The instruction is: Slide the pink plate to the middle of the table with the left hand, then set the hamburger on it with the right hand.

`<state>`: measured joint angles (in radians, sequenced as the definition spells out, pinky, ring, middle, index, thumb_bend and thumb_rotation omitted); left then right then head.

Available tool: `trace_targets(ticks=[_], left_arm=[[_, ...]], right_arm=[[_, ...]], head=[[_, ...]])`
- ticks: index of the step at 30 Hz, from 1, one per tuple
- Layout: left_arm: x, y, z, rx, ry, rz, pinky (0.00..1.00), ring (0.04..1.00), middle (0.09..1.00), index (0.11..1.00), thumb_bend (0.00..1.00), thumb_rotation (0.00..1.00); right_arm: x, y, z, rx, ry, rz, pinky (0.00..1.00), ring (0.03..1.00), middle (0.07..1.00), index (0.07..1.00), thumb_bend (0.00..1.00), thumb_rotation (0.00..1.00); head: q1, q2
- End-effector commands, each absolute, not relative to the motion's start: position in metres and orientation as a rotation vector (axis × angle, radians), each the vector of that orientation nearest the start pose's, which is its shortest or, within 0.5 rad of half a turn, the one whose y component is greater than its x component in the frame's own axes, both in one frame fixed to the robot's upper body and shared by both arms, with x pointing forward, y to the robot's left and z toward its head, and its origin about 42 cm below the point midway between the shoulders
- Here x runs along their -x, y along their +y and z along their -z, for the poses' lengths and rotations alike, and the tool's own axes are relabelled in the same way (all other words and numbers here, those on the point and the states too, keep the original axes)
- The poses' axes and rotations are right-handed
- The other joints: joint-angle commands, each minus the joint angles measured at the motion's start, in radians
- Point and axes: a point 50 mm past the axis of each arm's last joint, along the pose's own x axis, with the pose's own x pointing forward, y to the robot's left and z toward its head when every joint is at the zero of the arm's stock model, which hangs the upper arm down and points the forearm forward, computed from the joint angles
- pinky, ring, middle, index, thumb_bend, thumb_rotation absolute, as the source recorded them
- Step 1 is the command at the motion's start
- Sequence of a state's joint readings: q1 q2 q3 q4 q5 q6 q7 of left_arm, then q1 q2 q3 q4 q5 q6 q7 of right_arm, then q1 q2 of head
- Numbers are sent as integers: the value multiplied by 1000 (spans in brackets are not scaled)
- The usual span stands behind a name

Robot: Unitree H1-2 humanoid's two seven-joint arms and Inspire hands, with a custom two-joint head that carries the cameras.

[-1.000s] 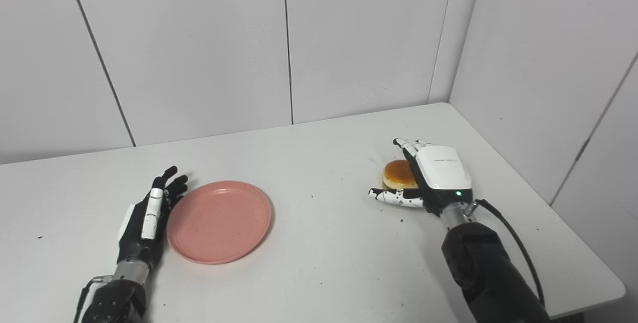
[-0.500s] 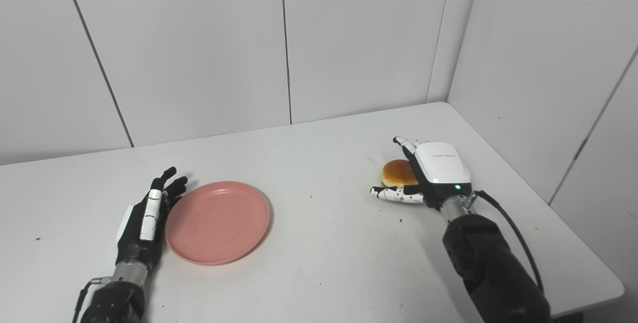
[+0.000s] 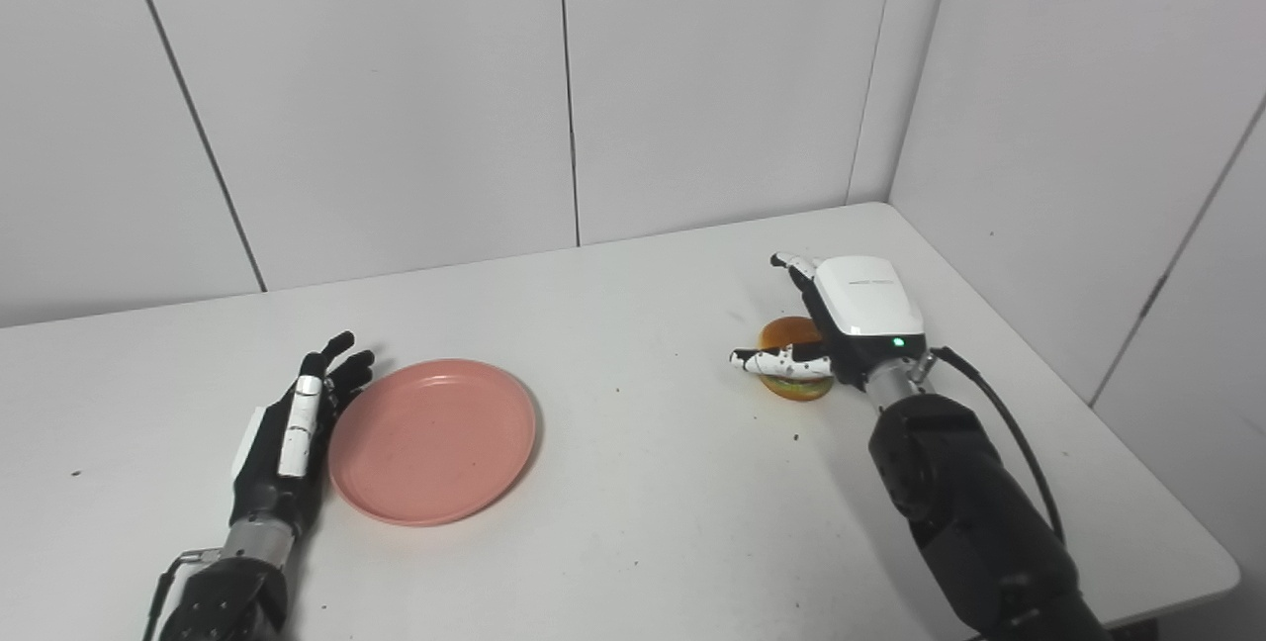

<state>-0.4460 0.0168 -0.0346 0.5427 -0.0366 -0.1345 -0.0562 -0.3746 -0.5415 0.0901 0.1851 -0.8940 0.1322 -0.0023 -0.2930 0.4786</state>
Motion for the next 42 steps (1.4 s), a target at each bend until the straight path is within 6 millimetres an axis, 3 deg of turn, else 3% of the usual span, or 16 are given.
trace_targets(ticks=[1, 12, 42], left_arm=[[-402, 169, -77, -30, 100, 199, 884, 866, 830, 841, 697, 972], [-401, 169, -77, -25, 106, 200, 893, 877, 831, 841, 719, 963], [-402, 171, -76, -46, 107, 226, 842, 859, 828, 803, 714, 974]], right_arm=[[-411, -370, -239, 1459, -123, 196, 675, 786, 797, 805, 973, 754], [-419, -368, -238, 1499, -63, 145, 592, 731, 764, 787, 987, 768], [-421, -374, -226, 1565, 58, 86, 659, 760, 792, 796, 962, 763]], head=[[2, 3], [5, 6], [11, 16]])
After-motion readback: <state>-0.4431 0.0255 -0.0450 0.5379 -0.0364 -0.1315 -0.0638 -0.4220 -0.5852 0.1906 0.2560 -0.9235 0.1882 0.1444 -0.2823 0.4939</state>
